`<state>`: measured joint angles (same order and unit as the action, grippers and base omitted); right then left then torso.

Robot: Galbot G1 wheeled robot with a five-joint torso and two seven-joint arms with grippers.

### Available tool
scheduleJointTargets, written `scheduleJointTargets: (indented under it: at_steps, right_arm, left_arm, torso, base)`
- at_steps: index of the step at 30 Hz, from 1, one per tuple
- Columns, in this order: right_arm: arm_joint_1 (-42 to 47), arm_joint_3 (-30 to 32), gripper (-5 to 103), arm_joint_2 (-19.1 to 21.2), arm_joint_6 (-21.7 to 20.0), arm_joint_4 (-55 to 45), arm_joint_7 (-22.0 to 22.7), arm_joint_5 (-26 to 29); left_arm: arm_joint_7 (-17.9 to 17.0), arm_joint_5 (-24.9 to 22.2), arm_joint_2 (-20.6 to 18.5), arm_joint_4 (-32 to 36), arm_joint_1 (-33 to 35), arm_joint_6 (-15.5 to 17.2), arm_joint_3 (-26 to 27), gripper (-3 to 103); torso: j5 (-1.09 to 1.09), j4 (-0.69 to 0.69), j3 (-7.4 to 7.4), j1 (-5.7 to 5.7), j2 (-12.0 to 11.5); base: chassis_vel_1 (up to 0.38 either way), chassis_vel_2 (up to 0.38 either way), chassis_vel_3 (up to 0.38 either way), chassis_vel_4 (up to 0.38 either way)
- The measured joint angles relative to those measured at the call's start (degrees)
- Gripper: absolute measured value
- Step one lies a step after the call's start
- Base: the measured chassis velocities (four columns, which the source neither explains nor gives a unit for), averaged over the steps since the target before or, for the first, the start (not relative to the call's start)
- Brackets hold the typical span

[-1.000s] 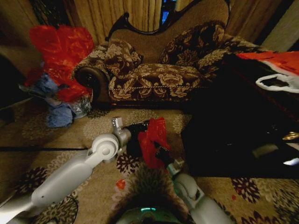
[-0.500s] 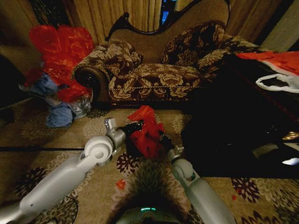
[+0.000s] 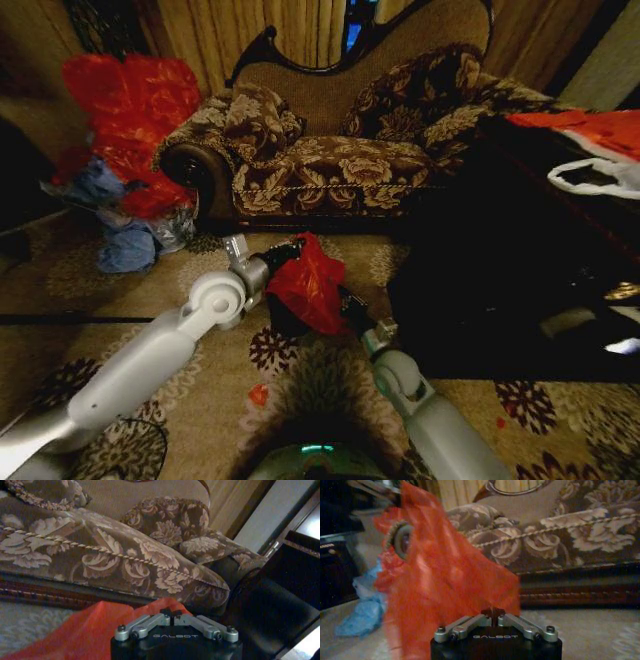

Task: Place a garbage bag over the trash bin.

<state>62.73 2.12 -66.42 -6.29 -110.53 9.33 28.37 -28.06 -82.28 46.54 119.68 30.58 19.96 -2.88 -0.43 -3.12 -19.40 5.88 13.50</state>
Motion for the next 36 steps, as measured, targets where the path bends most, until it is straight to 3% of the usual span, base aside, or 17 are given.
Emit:
scheduleJointTargets:
  at_steps: [11,22,31,36]
  right_arm:
    - [-9.0,-7.2,0,-6.1,0.8,6.7,0.8,0.7]
    - [-20.9,-7.1,0,-12.3,2.5,16.1,1.4,0.8]
    - [-23.5,-8.3,0,-14.7,3.1,19.5,1.7,0.6]
    - [-26.1,-9.2,0,-19.1,5.2,26.2,1.6,0.0]
  left_arm:
    - [-3.5,-1.1,0.6,2.4,-0.9,-0.4,-1.5,0]
    - [-5.0,-1.7,-0.7,6.0,2.9,-0.1,0.3,0]
    - [-4.7,-1.8,-0.1,7.4,5.6,-0.5,1.0,0]
    - [-3.2,-2.7,1.7,5.7,4.7,-2.4,0.9,0]
  torso:
    - [-0.01,0.01,0.00,0.00,0.0]
    - [0.00,0.01,0.00,0.01,0.0]
    - [0.00,0.02,0.00,0.00,0.0]
    - [0.01,0.00,0.00,0.01,0.0]
  base:
    - [0.000,0.000,0.000,0.000]
    - [0.000,0.000,0.000,0.000]
    - [0.000,0.000,0.000,0.000]
    - [0.000,0.000,0.000,0.000]
